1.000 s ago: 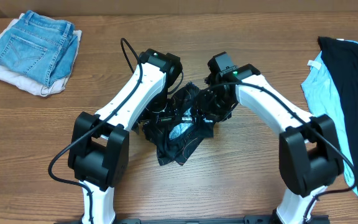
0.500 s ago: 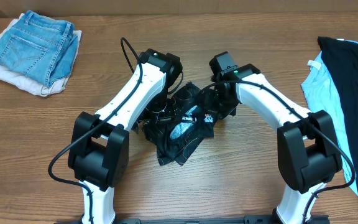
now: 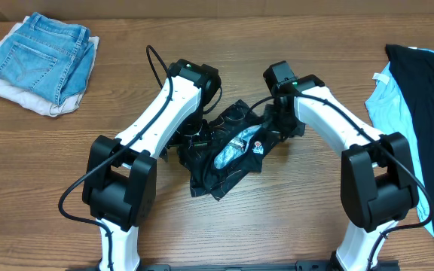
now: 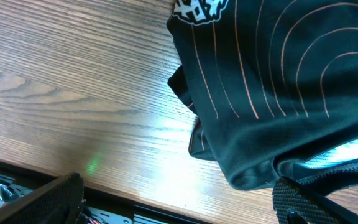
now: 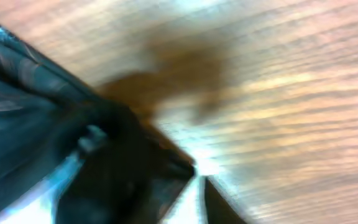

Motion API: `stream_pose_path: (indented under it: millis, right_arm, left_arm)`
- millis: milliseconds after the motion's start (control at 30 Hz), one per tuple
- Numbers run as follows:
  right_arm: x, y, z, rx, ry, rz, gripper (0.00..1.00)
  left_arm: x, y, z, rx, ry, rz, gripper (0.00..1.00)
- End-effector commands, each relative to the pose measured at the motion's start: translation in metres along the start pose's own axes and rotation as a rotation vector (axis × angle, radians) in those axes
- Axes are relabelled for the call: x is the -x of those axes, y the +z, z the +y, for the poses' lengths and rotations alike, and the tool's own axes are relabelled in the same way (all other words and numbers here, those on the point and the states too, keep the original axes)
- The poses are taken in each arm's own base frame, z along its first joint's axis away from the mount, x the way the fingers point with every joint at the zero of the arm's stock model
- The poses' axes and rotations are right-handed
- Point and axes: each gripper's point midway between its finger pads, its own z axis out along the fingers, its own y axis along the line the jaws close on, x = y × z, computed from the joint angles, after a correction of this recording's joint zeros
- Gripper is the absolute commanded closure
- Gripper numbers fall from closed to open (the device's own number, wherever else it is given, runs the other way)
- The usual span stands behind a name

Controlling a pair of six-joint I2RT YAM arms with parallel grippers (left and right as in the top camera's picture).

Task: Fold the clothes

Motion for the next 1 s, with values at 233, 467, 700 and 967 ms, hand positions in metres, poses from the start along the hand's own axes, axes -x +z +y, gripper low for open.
stream_pose_path:
  millis: [233, 467, 700, 967]
  right_arm:
    - [-0.020, -0.063, -0.001, 0.026, 0.065, 0.176, 0.14]
    - [-0.044, -0.062, 0.045, 0.146, 0.021, 0.227, 0.17]
    - [-0.055, -0.043, 0.060, 0.141, 0.142, 0.227, 0.22]
    - [-0.072, -0.010, 0.053, 0.125, 0.232, 0.267, 0.27]
  left_arm:
    - [0.009, -0.009, -0.001, -0.018, 0.015, -0.052, 0.00]
    - [0.011, -0.009, -0.002, -0.024, 0.012, -0.059, 0.00]
    - [0.025, -0.009, 0.021, -0.032, -0.062, -0.037, 0.00]
    - [0.042, -0.007, 0.047, -0.032, -0.139, -0.039, 0.00]
